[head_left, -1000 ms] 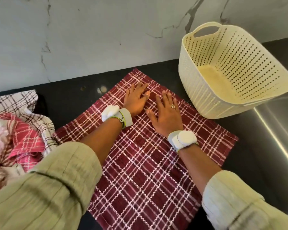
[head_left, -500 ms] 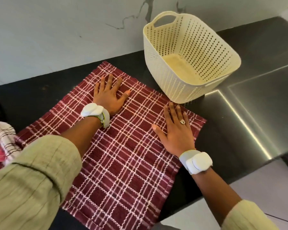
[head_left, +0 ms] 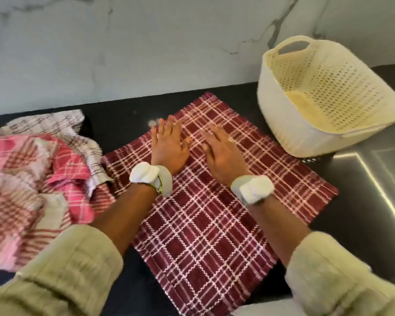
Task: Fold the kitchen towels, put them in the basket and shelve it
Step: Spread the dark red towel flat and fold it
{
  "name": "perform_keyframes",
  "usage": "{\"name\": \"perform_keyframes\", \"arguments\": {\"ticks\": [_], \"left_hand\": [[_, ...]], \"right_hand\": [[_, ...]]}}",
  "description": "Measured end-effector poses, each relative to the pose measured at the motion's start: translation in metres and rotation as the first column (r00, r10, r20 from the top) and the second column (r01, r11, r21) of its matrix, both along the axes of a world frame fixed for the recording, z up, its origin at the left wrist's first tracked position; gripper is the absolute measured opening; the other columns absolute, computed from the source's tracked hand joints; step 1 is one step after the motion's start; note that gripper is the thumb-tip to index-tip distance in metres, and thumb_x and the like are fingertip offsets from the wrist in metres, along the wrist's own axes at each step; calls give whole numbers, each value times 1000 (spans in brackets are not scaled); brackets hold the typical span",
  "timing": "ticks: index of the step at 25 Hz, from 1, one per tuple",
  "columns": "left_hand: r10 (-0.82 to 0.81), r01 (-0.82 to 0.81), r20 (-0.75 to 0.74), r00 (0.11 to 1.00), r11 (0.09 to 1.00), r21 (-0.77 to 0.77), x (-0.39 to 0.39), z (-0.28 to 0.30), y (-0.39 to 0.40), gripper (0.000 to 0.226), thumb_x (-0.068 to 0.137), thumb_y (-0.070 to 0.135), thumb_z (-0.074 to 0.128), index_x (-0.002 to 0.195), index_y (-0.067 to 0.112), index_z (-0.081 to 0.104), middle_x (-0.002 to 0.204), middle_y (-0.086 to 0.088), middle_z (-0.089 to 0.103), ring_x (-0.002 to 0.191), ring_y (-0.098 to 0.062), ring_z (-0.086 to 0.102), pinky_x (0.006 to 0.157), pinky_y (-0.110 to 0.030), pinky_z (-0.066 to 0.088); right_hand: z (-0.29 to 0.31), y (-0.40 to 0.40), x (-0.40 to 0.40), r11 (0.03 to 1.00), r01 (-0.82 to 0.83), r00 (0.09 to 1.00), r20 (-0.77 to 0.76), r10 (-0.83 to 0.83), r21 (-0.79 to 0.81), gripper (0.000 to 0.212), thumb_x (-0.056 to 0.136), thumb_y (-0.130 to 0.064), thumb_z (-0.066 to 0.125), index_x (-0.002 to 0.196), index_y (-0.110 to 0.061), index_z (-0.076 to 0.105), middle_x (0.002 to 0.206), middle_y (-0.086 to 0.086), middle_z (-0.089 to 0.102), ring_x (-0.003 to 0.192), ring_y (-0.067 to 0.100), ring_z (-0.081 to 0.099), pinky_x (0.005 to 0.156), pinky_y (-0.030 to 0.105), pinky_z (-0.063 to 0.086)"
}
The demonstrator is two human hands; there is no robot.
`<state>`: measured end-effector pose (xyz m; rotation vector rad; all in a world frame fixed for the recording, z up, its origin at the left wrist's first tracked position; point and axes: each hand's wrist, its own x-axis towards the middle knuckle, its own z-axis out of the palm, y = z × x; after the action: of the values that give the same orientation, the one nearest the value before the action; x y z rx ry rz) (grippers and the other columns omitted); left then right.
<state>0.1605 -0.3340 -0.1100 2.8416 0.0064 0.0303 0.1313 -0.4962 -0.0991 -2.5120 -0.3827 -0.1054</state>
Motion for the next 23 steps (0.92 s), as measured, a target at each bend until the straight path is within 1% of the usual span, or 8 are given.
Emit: {"name": "perform_keyframes", "arguments": {"ticks": [2,4,6,8,14,17,20,23], "left_hand": [[177,-178,-48,983,984,-26,-18,-5,42,57,102,34,35,153,16,18,162,-6,9,149,-28,-2,121,-46,-2],[226,-232,-101,969,971,-52,-37,-17,62,59,102,40,33,154,17,16,162,-5,7,149,-28,-3,120,-47,0],[215,-219,-143,966,976,-12,-57,-29,71,66,100,53,25,155,19,10,163,-2,2,149,-25,-5,120,-45,-2],[242,-244,-136,961,970,3,-77,-35,82,70,98,59,19,155,20,5,162,-1,-1,149,-21,-9,120,-40,-7],[304,-313,-147,941,949,-40,-134,-30,113,72,96,62,21,155,25,0,161,7,-10,147,-10,-14,115,-30,-13],[310,-314,-62,949,946,-84,-125,-18,103,58,102,45,30,153,25,15,162,6,4,148,-13,-4,117,-38,-1],[282,-272,66,957,953,-135,-93,-7,83,43,103,30,34,146,26,36,158,4,24,148,-19,11,119,-46,6],[265,-274,-78,961,952,-135,-85,-26,88,48,104,35,27,151,26,24,161,6,14,149,-18,1,117,-51,20]], "right_hand": [[-1,57,38,979,-204,977,-61,203,-16,45,102,-32,33,142,-15,45,153,10,36,143,27,28,118,41,20],[-20,86,54,936,-309,949,-115,293,-169,51,103,-41,26,148,-20,34,157,9,27,146,28,19,119,44,10],[-43,86,60,879,-296,955,-131,265,-374,61,99,-57,18,153,-28,16,162,5,10,149,28,3,119,48,0],[-54,81,65,855,-251,968,-116,223,-454,71,93,-69,11,153,-33,5,162,2,-1,149,28,-4,119,49,-5],[-49,68,74,825,-250,968,-122,218,-506,75,90,-72,7,153,-34,-6,161,4,-7,148,29,-10,118,48,-8],[-37,83,70,830,-239,971,-123,205,-504,73,95,-65,13,155,-25,5,162,10,-3,147,32,-8,119,52,-5],[-19,109,17,941,-111,993,5,119,-320,61,99,-48,30,150,-16,24,161,14,8,148,34,-1,119,51,1],[-25,130,-63,967,-90,995,-53,80,-238,56,98,-35,33,150,-14,25,161,14,10,148,34,0,120,50,4]]}}
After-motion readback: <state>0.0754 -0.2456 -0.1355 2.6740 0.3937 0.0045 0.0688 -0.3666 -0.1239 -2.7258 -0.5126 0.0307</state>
